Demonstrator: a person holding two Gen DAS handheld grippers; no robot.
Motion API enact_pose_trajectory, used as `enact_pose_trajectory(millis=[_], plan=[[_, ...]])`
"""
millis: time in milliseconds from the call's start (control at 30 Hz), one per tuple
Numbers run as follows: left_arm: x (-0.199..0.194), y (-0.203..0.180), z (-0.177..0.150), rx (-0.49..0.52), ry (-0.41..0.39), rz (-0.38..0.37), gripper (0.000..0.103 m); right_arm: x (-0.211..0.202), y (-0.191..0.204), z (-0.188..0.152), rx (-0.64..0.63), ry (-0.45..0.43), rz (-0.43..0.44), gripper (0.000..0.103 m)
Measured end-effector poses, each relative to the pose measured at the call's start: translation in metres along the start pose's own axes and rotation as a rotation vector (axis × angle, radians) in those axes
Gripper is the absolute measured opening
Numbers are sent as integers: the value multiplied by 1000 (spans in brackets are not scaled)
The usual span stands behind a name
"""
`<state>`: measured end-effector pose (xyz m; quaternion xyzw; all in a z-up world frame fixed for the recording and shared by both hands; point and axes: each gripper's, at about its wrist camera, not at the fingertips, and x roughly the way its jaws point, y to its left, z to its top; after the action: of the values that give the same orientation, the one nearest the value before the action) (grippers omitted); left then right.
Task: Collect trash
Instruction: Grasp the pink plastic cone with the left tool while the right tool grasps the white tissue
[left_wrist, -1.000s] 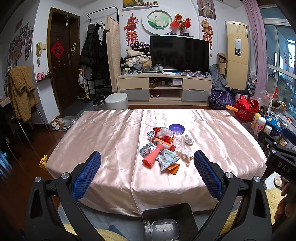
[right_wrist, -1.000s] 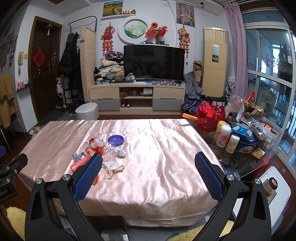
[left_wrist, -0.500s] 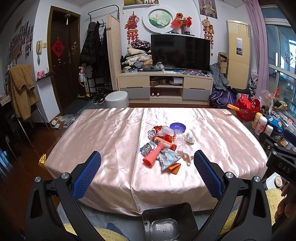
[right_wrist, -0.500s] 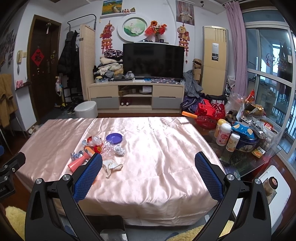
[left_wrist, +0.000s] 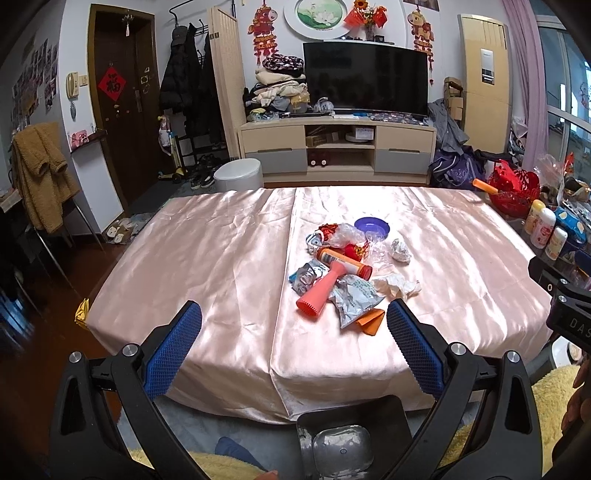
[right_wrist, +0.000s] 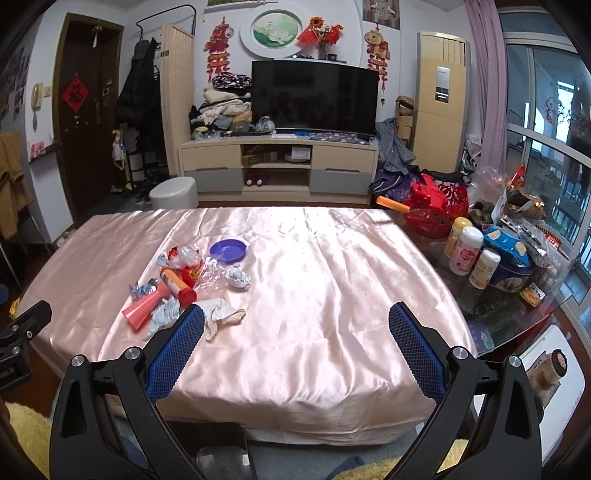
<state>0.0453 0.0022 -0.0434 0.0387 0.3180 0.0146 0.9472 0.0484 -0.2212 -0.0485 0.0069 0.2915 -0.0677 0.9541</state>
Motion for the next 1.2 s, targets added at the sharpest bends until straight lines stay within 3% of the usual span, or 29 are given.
enact_pose_trajectory(millis=[200,300,467,633,833,1067,1200], plan=[[35,2,-5,-20,65,-37,95,34,8,-8,-16,58,22,100],[53,2,-7,-4,103,-28,95,55,11,-12,-5,116,94,100],[83,9,-8,5,168,-23,95,84,17,-18,0,167,152,91],[117,15,-6,-1,232,-67,95,127,21,-28,91,319,266,88],[152,7,-2,46,271,-82,95,155,44,-27,-10,326,232,69],[185,7,-5,57,319,-90,94,177,61,-19,-37,330,279,63],[198,8,-5,52,336,-112,85,189,71,-18,-54,349,295,57]])
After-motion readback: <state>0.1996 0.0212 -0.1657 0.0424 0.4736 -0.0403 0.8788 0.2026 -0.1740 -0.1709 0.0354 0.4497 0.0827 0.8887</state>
